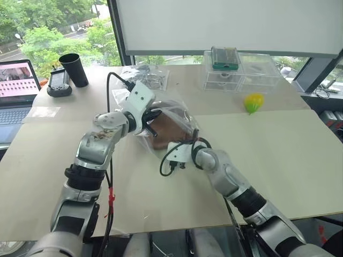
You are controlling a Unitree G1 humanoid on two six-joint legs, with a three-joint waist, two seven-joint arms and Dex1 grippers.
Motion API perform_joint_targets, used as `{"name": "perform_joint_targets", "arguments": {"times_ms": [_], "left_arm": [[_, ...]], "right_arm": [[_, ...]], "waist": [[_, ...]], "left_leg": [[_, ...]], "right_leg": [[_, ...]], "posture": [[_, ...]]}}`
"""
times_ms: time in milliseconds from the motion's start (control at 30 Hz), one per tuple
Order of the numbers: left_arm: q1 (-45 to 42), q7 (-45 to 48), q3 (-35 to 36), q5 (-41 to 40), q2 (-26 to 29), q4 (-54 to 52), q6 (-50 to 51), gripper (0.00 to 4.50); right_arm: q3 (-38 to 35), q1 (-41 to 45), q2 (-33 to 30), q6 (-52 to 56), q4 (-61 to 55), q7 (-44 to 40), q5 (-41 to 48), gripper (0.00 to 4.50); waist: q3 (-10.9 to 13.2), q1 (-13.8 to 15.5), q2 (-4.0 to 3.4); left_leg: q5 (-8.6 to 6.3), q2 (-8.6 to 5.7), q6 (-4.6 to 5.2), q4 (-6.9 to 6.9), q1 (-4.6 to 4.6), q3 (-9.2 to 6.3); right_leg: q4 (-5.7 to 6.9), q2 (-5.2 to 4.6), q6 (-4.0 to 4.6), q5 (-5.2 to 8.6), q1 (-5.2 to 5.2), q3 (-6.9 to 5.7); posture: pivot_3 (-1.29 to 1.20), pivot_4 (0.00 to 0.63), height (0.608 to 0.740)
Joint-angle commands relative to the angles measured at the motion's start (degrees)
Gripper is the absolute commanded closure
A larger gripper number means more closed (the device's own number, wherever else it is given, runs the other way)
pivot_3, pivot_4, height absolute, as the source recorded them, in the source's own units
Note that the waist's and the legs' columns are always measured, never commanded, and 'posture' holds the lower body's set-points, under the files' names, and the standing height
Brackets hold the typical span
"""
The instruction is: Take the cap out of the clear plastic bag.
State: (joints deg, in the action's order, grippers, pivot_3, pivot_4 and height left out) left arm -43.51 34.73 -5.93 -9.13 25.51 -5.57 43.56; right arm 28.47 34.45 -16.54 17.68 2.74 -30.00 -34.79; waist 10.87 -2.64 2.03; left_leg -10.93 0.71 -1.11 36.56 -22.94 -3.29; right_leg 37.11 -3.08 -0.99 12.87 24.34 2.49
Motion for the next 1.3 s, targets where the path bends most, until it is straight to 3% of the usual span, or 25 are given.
{"name": "perform_joint_targets", "arguments": {"times_ms": [33,367,733,900,1100,1300], "left_arm": [[-0.23,-0.1,0.33,-0.02,0.79,-2.22,-0.55,4.5],[0.02,0.3,0.05,-0.39,0.67,-2.37,-0.26,4.5],[0.12,1.45,0.03,-0.51,1.67,-1.79,-0.72,4.5],[0.06,1.82,-0.05,-0.32,1.86,-1.18,-1.19,4.5],[0.1,1.98,-0.05,-0.26,1.81,-0.98,-1.39,4.5],[0.12,1.97,-0.06,-0.23,1.75,-1.0,-1.48,4.5]], "right_arm": [[-4.95,1.44,1.72,1.57,-6.27,-0.37,3.82,4.48],[-10.78,2.49,1.32,3.95,-16.62,-6.62,14.09,4.48],[-15.0,-5.42,-9.09,3.78,-22.94,-12.67,21.15,4.48],[-19.54,-5.97,-10.96,12.04,-29.04,-17.55,30.03,4.48],[-24.07,-3.35,-8.63,26.86,-38.19,-19.7,44.22,4.48],[-27.31,-4.87,-12.67,30.79,-40.26,-20.59,51.32,4.48]], "waist": [[0.0,-0.01,0.0],[0.0,0.02,0.0],[0.0,0.24,0.0],[0.0,0.0,0.0],[0.0,0.06,0.0],[0.0,0.38,0.0]], "left_leg": [[0.0,0.0,0.0,0.0,0.0,0.0],[0.0,0.0,0.0,0.0,-0.01,-0.01],[0.0,-0.03,0.0,0.0,0.0,0.0],[-0.01,0.0,0.0,0.0,0.0,0.0],[-0.01,0.0,0.0,0.0,0.0,-0.01],[-0.01,-0.02,0.0,0.0,-0.01,-0.01]], "right_leg": [[0.0,0.0,0.0,0.0,0.0,0.0],[-0.01,0.0,-0.02,-0.01,0.0,-0.01],[-0.02,-0.03,-0.04,-0.01,-0.03,-0.02],[-0.02,0.01,-0.04,0.0,-0.01,0.0],[-0.02,0.0,-0.04,0.0,-0.03,0.0],[-0.05,-0.03,-0.05,0.0,-0.04,-0.02]], "posture": [[0.0,0.15,0.74],[0.0,0.15,0.74],[0.0,0.15,0.74],[0.0,0.15,0.74],[0.0,0.15,0.74],[0.0,0.15,0.74]]}}
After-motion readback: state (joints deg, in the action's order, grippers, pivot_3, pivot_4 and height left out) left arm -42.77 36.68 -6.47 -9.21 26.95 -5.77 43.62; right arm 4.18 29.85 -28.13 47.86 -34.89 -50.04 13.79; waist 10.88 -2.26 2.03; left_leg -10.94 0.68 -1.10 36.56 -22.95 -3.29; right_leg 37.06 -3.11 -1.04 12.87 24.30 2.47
